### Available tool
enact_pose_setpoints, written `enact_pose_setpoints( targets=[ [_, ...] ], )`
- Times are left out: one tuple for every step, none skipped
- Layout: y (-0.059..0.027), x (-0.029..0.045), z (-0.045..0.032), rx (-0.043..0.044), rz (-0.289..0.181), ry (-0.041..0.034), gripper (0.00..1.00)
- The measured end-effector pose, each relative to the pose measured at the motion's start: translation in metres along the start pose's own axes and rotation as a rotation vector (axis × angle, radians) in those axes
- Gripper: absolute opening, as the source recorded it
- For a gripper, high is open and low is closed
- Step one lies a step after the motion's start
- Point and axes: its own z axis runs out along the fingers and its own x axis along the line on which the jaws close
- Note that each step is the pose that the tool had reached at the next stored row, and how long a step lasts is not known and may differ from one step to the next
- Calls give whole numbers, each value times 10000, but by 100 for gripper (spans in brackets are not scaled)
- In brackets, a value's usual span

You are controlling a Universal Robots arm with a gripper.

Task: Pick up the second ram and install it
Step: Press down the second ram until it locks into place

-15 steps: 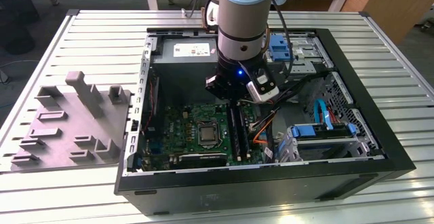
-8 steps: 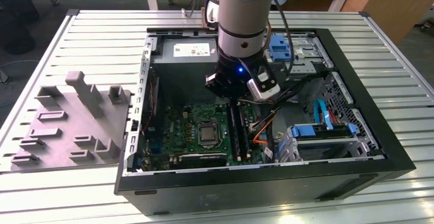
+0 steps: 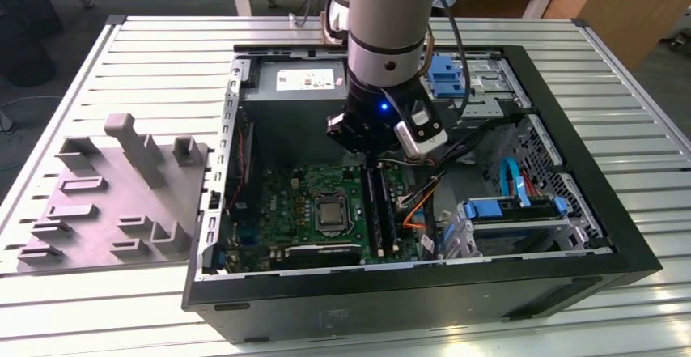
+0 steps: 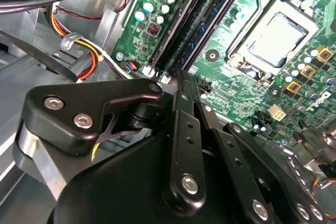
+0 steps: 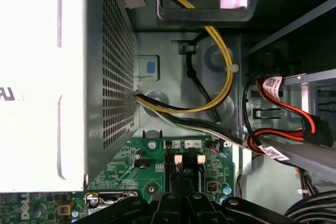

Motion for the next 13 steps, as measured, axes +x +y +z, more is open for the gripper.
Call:
enact_pose_setpoints(
  targets=[
    [-1, 0, -1, 3, 0, 1, 11],
    [-7, -1, -2, 4, -2, 1, 11],
    [-18, -1, -2, 4, -2, 2, 11],
    [-33, -1, -2, 2, -1, 1, 11],
    [-50, -2, -3, 4, -1, 1, 11],
    [-68, -2, -3, 4, -1, 2, 11],
    [-87, -3, -4, 3, -1, 1, 11],
    [-108, -3, -4, 2, 0, 1, 11],
    [-130, -4, -4, 1, -1, 1, 11],
    [-152, -5, -5, 1, 0, 1, 11],
    [-177, -6, -6, 2, -1, 1, 11],
    [-201, -7, -6, 3, 0, 1, 11],
    [-225, -7, -7, 3, 0, 1, 11]
  ],
)
